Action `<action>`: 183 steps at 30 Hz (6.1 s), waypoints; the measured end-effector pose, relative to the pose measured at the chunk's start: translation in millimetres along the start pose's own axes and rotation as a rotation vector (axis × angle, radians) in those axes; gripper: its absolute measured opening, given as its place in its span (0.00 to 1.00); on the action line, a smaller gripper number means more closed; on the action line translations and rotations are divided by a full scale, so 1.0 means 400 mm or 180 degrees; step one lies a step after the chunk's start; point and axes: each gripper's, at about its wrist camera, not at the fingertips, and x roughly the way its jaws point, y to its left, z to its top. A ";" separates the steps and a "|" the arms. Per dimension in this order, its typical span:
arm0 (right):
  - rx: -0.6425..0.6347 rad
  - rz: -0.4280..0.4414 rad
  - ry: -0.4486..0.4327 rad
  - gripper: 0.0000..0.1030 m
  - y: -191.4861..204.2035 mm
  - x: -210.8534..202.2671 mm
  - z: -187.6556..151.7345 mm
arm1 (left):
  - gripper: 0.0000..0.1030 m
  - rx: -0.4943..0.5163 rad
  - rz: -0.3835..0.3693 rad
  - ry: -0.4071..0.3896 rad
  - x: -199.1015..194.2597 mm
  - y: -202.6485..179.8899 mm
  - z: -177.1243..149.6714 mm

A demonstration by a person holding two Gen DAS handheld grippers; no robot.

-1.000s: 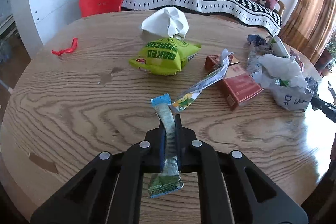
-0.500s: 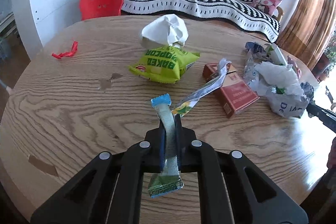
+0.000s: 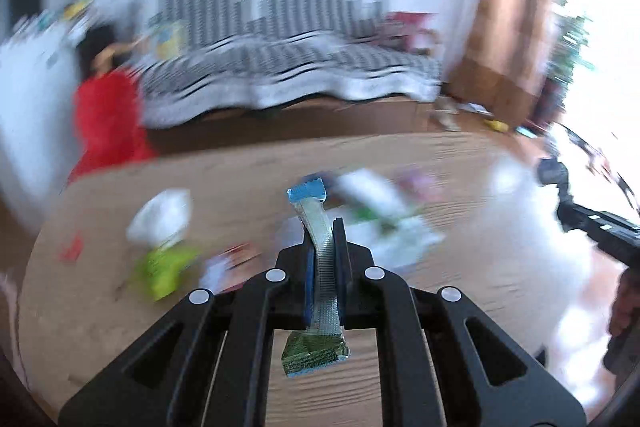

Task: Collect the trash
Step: 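Carry the foil and wrapper strip to the black bin and open both grippers, then move both open grippers back over the table, then grasp the green popcorn bag with the left gripper while the right grasps crumpled paper, then carry the popcorn bag and crumpled paper to the black bin and release both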

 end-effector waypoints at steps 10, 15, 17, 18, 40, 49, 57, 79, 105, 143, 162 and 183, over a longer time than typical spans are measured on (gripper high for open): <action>0.0666 -0.0505 0.0201 0.21 -0.412 -0.229 -0.377 | 0.07 0.1296 -0.1604 0.1009 0.104 -0.766 -0.256; 0.1315 -0.0470 0.0687 0.21 -0.545 -0.148 -0.584 | 0.07 0.1589 -0.1701 0.1735 0.247 -0.886 -0.484; 0.1402 -0.0462 0.0793 0.21 -0.569 -0.118 -0.625 | 0.07 0.1580 -0.1775 0.1839 0.286 -0.890 -0.490; 0.1449 -0.0447 0.0812 0.21 -0.579 -0.114 -0.656 | 0.07 0.1662 -0.1746 0.1784 0.296 -0.893 -0.488; 0.1754 -0.0720 0.0440 0.93 -0.667 -0.181 -0.642 | 0.94 0.1569 -0.1564 0.1912 0.296 -0.937 -0.512; 0.1224 -0.1446 0.0228 0.93 -0.604 -0.212 -0.582 | 0.94 0.1283 -0.1461 0.0552 0.018 -0.735 -0.162; 0.0784 -0.1165 0.0353 0.93 -0.450 -0.114 -0.464 | 0.94 0.0433 0.0519 0.0568 0.027 -0.055 -0.125; -0.0180 -0.0315 0.0257 0.93 0.070 0.179 -0.046 | 0.94 -0.1064 0.0795 0.0853 0.300 0.520 -0.144; -0.0804 0.1170 0.1055 0.29 0.329 0.501 -0.111 | 0.66 -0.0674 0.0558 0.0865 0.300 0.506 -0.171; 0.0306 0.1047 0.0336 0.28 0.139 0.359 -0.046 | 0.67 -0.0791 0.0660 0.0703 0.124 0.525 -0.244; 0.0251 0.0909 0.0467 0.28 0.145 0.372 -0.057 | 0.67 -0.0832 0.0624 0.0661 0.130 0.522 -0.238; 0.0612 0.0104 -0.0324 0.28 -0.379 -0.227 -0.252 | 0.67 0.1579 -0.1067 0.0676 0.101 -0.584 -0.130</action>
